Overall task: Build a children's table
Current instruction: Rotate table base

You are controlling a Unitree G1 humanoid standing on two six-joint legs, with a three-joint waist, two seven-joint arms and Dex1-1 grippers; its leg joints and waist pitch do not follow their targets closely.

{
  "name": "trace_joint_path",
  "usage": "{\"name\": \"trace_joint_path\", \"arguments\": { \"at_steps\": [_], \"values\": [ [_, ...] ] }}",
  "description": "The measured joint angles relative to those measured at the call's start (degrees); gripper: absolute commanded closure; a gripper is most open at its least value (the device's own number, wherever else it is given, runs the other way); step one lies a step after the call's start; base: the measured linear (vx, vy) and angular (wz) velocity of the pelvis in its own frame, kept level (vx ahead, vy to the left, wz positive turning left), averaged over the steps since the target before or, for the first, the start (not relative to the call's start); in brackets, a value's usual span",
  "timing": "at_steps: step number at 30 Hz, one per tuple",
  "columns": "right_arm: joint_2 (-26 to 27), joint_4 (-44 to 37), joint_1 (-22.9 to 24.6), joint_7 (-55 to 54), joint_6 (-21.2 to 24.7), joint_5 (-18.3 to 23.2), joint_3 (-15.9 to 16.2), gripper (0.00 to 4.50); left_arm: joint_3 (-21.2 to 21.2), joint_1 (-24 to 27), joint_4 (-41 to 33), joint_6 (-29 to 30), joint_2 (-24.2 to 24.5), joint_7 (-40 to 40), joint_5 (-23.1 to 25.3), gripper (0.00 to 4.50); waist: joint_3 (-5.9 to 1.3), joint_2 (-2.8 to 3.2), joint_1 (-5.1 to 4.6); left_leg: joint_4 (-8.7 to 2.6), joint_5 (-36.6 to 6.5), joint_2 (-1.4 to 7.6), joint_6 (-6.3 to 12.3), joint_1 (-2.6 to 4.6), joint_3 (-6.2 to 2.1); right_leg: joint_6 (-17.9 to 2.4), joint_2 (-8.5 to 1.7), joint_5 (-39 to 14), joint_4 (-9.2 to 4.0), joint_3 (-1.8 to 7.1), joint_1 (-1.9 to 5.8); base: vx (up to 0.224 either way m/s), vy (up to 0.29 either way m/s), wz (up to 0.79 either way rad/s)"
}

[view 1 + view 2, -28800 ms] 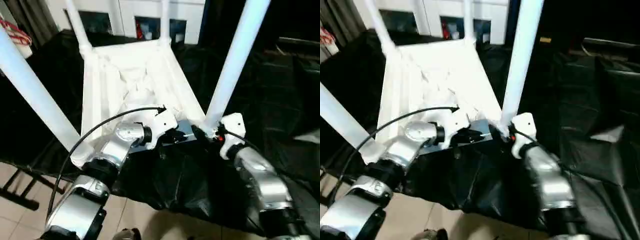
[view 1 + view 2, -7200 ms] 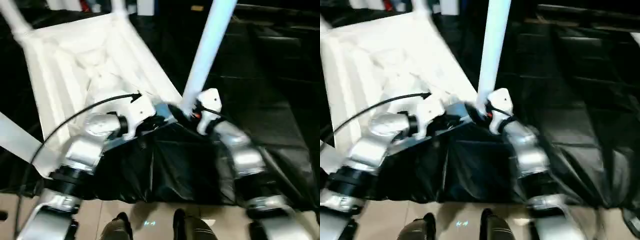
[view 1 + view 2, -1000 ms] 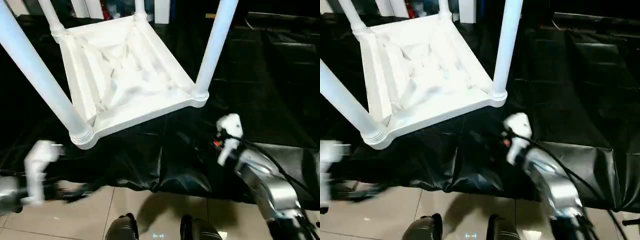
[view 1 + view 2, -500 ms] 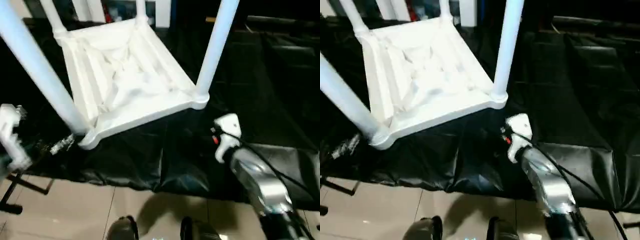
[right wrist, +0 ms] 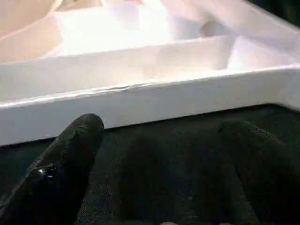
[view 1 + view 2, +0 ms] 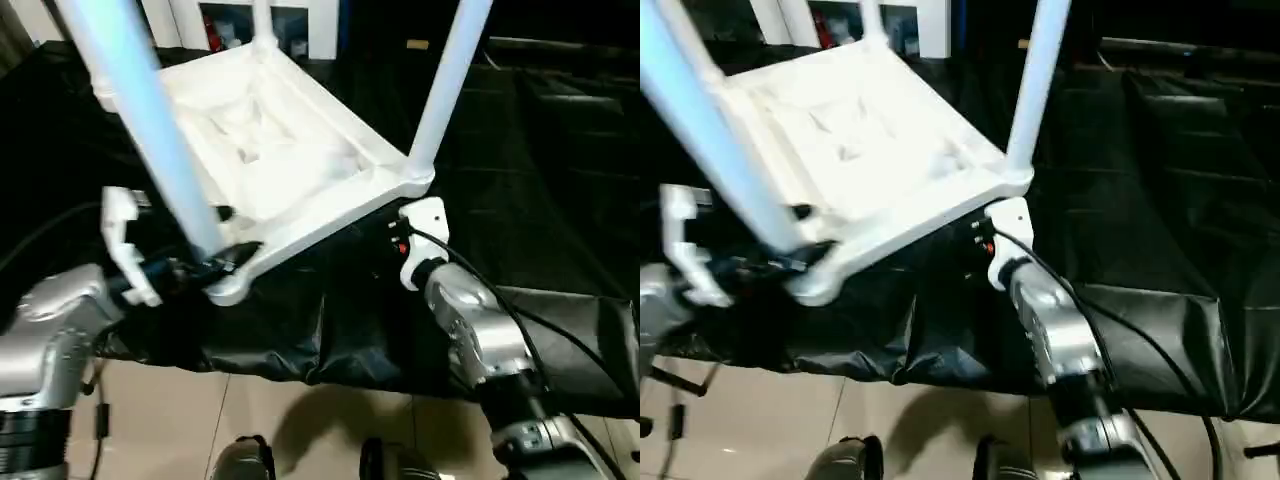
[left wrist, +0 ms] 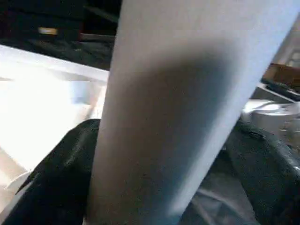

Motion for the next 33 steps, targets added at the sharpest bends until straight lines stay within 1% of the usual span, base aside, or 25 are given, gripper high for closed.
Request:
{"name": "trace_joint_path", "arguments": {
  "at_steps": [2, 4, 7, 10, 13, 16, 18, 21, 23, 24, 25, 29, 33],
  "values": [
    [0.4, 2.2, -1.2, 0.0, -0.4, -0.4, 0.0, 0.00, -2.4, 0.1, -1.8, 0.5, -1.3, -0.1, -0.2, 0.04, -0.01, -0.02, 0.02, 0.11, 0.0, 0.01, 0.02, -0.07, 0.00, 0.0, -0.01, 0.0, 0.01, 0.00, -0.02, 0.000, 0.000, 0.00],
    [0.4, 4.6, -2.3, 0.0, -1.4, -0.6, -0.1, 0.00, -4.4, 0.1, -3.0, 1.1, -2.9, 0.3, -0.2, 0.04, -0.14, -0.25, -0.16, 0.32, -0.1, 0.02, 0.09, -0.11, 0.00, 0.0, -0.02, 0.0, 0.12, 0.01, -0.06, 0.000, 0.000, 0.00],
    [0.0, 6.7, -3.2, -0.1, -2.4, -1.5, -1.0, 0.00, -7.5, 0.1, -4.2, 1.6, -4.9, 0.2, -0.2, 0.04, -0.37, -0.65, -0.88, 0.42, -0.1, 0.04, 0.11, -0.08, 0.01, 0.0, -0.01, 0.0, 0.28, 0.04, -0.07, 0.000, 0.000, 0.00],
    [-0.2, 8.8, -3.8, -0.1, -3.8, -1.7, -1.7, 0.00, -10.9, -0.4, -5.2, 1.9, -8.1, 0.5, 0.1, 0.04, -0.41, -0.72, -1.43, 0.49, -0.1, 0.04, 0.09, -0.01, 0.01, 0.0, -0.01, 0.0, 0.41, 0.06, -0.05, 0.000, 0.000, 0.00],
    [-0.3, 10.2, -4.2, 0.0, -4.9, -1.8, -1.7, 0.00, -15.7, -2.5, -5.1, 1.0, -12.0, 0.6, 1.3, 0.04, -0.48, -0.82, -1.91, 0.58, -0.1, 0.04, 0.09, -0.01, 0.00, 0.0, -0.01, 0.0, 0.44, 0.10, -0.03, 0.000, 0.000, 0.00],
    [-0.4, 11.3, -5.0, -0.2, -5.4, -2.3, -1.8, 0.00, -20.3, -5.7, -2.7, -1.8, -15.3, 1.2, 5.1, 0.04, -0.53, -0.73, -1.90, 0.60, -0.1, 0.04, 0.09, 0.00, -0.02, 0.0, -0.01, 0.1, 0.49, 0.08, -0.04, 0.000, 0.000, 0.00],
    [-0.8, 11.7, -5.4, -0.4, -5.6, -2.4, -2.0, 0.00, -22.6, -8.7, 2.1, -4.8, -17.6, 4.2, 9.3, 0.04, -0.63, -0.56, -1.69, 0.65, 0.0, 0.04, 0.10, -0.03, -0.05, 0.0, -0.01, 0.1, 0.49, 0.06, -0.02, 0.000, 0.000, 0.00],
    [-1.0, 11.8, -5.5, -0.6, -6.5, -2.5, -2.3, 0.00, -23.7, -13.7, 10.1, -8.7, -18.7, 9.8, 15.6, 0.04, -0.89, -0.13, -1.70, 0.68, 0.0, 0.03, 0.10, -0.03, -0.08, 0.1, -0.01, 0.1, 0.49, 0.06, -0.02, 0.000, 0.000, 0.00],
    [-1.7, 12.0, -5.5, -0.9, -6.6, -2.4, -2.8, 0.00, -23.9, -15.4, 12.6, -10.2, -18.4, 10.8, 17.2, 0.04, -1.07, 0.16, -1.54, 0.70, 0.0, 0.03, 0.10, -0.06, -0.11, 0.1, -0.01, 0.1, 0.50, 0.04, -0.01, 0.000, 0.000, 0.00],
    [-2.4, 11.9, -5.5, -1.0, -6.8, -2.4, -3.4, 0.00, -23.8, -16.1, 14.3, -10.8, -17.8, 11.8, 18.0, 0.04, -1.20, 0.37, -1.51, 0.72, 0.0, 0.02, 0.11, -0.07, -0.11, 0.1, -0.01, 0.1, 0.50, 0.04, -0.01, 0.000, 0.000, 0.00],
    [-3.0, 11.9, -5.5, -1.0, -6.9, -2.3, -3.9, 0.00, -23.7, -16.5, 15.5, -11.4, -17.0, 12.1, 18.6, 0.04, -1.26, 0.46, -1.50, 0.73, 0.0, 0.02, 0.11, -0.07, -0.11, 0.1, -0.01, 0.1, 0.50, 0.04, -0.01, 0.000, 0.000, 0.00],
    [-5.1, 11.6, -4.5, -1.1, -7.2, -2.3, -5.7, 0.00, -22.2, -16.9, 19.1, -12.5, -14.3, 12.5, 19.8, 0.04, -1.29, 0.49, -1.48, 0.81, 0.0, 0.03, 0.11, -0.07, -0.18, 0.1, 0.00, 0.1, 0.60, 0.01, -0.01, 0.000, 0.000, 0.00],
    [-5.8, 10.6, -2.1, -0.6, -7.3, -2.2, -6.0, 0.00, -21.3, -16.9, 20.6, -14.2, -11.3, 11.6, 21.3, 0.04, -1.30, 0.48, -1.20, 0.92, 0.0, 0.03, 0.11, -0.13, -0.21, 0.1, -0.02, 0.2, 0.62, -0.01, -0.02, 0.000, 0.000, 0.00]
  ]
}}
